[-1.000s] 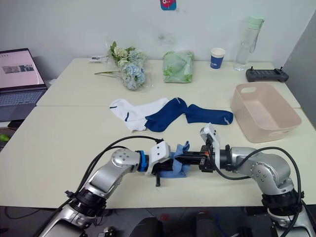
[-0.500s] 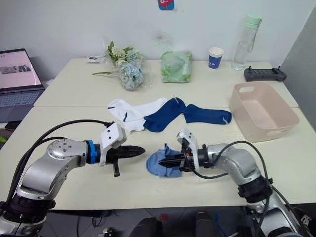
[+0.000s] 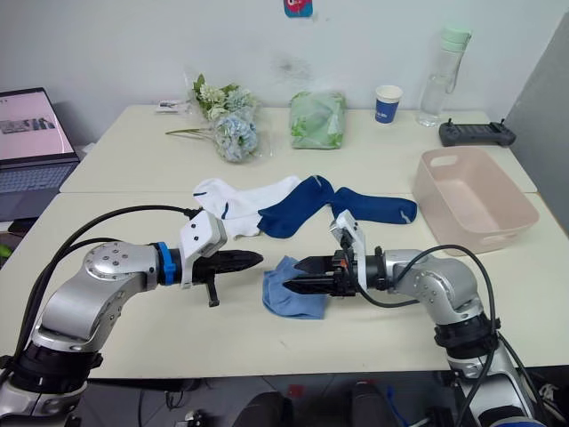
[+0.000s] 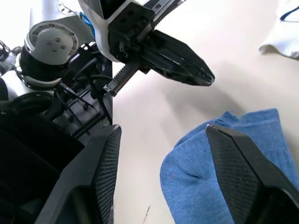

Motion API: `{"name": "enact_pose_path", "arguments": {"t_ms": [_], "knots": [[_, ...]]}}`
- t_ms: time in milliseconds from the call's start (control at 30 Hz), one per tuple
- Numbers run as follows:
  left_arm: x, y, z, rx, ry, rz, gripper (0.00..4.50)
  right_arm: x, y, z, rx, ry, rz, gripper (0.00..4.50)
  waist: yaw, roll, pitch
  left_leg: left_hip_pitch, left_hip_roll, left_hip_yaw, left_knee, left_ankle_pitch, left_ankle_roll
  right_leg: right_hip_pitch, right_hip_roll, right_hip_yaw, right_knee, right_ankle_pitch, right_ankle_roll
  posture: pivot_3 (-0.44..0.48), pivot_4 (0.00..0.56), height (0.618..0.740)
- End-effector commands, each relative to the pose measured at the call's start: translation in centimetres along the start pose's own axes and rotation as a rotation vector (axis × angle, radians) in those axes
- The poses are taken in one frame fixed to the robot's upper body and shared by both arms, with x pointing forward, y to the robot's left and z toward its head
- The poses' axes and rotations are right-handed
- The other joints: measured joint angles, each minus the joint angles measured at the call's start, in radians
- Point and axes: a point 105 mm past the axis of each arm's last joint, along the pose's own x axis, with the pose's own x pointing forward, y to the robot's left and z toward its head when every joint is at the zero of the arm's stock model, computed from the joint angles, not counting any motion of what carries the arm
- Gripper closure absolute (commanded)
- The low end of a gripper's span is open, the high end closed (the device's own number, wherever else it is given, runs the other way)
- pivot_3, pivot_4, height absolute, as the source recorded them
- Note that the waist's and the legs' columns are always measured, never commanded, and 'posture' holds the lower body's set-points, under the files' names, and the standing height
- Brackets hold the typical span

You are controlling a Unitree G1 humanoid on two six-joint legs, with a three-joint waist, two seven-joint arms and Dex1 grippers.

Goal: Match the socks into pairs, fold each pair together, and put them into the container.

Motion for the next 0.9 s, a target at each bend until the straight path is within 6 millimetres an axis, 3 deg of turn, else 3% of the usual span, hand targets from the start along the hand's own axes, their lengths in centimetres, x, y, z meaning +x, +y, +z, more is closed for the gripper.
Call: {"name": "enact_pose_path", "arguments": {"t_ms": [33, 200, 333, 433, 667, 900], "knots": [[1.0, -1.0, 1.7, 0.033, -0.076, -0.061, 4.5, -1.9, -1.0, 0.4, -0.028, -0.015, -0.105, 1.36, 0.001, 0.0, 0.0, 0.0, 0.0, 0.0, 0.0, 0.0, 0.0, 0.0, 0.0, 0.0, 0.0, 0.0, 0.0, 0.0, 0.15, 0.74], [2.5, -2.7, -0.4, 0.049, 0.002, -0.134, 4.5, -3.7, -2.8, -1.3, -0.009, 0.046, -0.257, 1.36, 0.0, 0.0, 0.0, 0.0, 0.0, 0.001, 0.0, 0.0, 0.0, 0.0, 0.0, 0.001, 0.0, 0.0, 0.0, 0.0, 0.15, 0.74], [2.7, -2.5, -5.0, 0.138, 0.163, -0.107, 4.5, -4.3, -2.7, -2.3, 0.072, 0.068, -0.279, 1.36, -0.007, 0.0, 0.0, 0.002, 0.0, 0.001, -0.002, 0.0, 0.0, 0.0, 0.001, 0.002, 0.001, 0.0, 0.0, 0.0, 0.15, 0.74], [3.1, -2.4, -6.8, 0.133, 0.18, -0.088, 4.5, -4.1, -2.6, -3.2, 0.14, 0.098, -0.28, 1.36, -0.002, 0.0, 0.0, 0.001, 0.0, 0.0, -0.002, 0.0, 0.0, 0.0, 0.001, 0.001, 0.0, 0.0, 0.0, 0.0, 0.15, 0.74], [2.9, -2.8, -7.9, 0.106, 0.184, -0.095, 4.5, -2.4, -3.4, -4.7, 0.276, 0.131, -0.256, 1.36, -0.001, 0.001, -0.001, 0.002, 0.0, 0.001, -0.002, 0.0, 0.0, 0.001, 0.0, 0.001, 0.0, 0.0, 0.0, 0.0, 0.15, 0.74], [2.5, -3.7, -8.0, 0.102, 0.18, -0.109, 4.5, 1.3, -3.1, -3.4, 0.433, 0.057, -0.14, 1.36, -0.005, 0.002, -0.001, 0.003, 0.001, 0.001, -0.003, 0.0, 0.0, 0.001, 0.001, 0.002, 0.001, 0.0, 0.0, 0.0, 0.15, 0.74]]}}
